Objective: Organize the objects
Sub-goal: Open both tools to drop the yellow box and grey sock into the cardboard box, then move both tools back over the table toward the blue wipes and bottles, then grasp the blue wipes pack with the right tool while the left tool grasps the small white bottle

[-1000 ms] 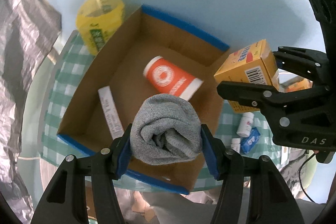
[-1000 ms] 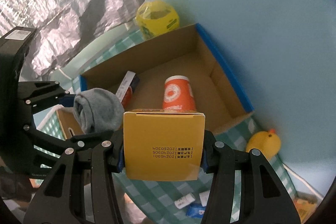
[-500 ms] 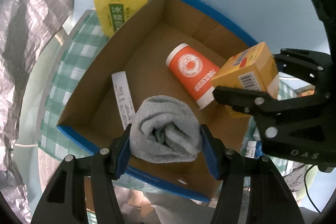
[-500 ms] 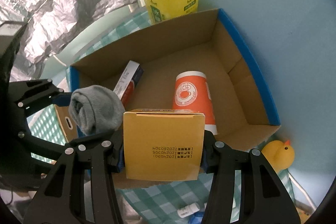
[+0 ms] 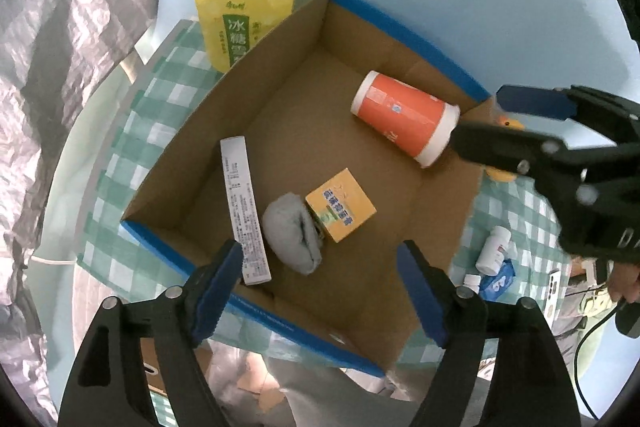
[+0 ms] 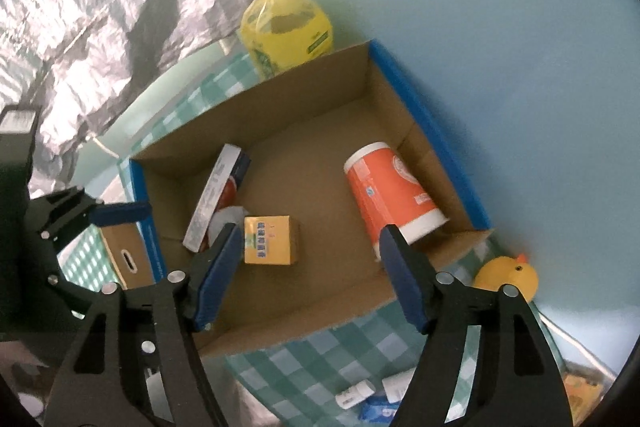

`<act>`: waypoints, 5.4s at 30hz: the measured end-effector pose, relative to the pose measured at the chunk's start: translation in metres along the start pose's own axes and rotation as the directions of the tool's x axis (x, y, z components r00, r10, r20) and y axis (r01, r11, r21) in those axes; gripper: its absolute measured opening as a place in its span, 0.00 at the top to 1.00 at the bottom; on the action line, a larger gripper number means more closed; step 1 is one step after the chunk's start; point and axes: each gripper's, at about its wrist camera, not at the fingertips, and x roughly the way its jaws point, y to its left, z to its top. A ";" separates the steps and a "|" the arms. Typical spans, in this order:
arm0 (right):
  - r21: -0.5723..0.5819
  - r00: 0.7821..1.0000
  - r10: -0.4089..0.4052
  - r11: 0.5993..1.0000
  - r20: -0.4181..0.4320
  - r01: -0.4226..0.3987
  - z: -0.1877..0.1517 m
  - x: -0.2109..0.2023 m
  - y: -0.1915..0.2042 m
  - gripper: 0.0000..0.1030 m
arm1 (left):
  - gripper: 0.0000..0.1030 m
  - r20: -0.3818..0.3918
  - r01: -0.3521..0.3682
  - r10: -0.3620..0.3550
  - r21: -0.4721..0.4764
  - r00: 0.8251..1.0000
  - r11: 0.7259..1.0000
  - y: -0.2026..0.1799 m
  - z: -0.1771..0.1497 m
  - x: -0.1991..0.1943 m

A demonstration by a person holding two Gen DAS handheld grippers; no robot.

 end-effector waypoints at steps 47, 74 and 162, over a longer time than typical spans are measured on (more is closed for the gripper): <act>0.464 0.978 -0.206 0.869 0.023 0.172 -0.176 -0.104 -0.132 0.20 | 0.15 0.106 0.115 -0.177 0.433 0.978 0.894 -0.168 -0.021 -0.040; 0.666 0.978 -0.041 0.726 -0.205 0.170 -0.273 -0.010 -0.150 0.20 | 0.15 -0.046 0.123 -0.117 0.530 0.992 0.839 -0.209 -0.049 0.028; 0.529 0.991 -0.116 0.838 -0.070 0.136 -0.378 0.013 -0.114 0.60 | 0.73 -0.179 0.095 0.027 0.638 0.983 0.764 -0.204 -0.095 0.138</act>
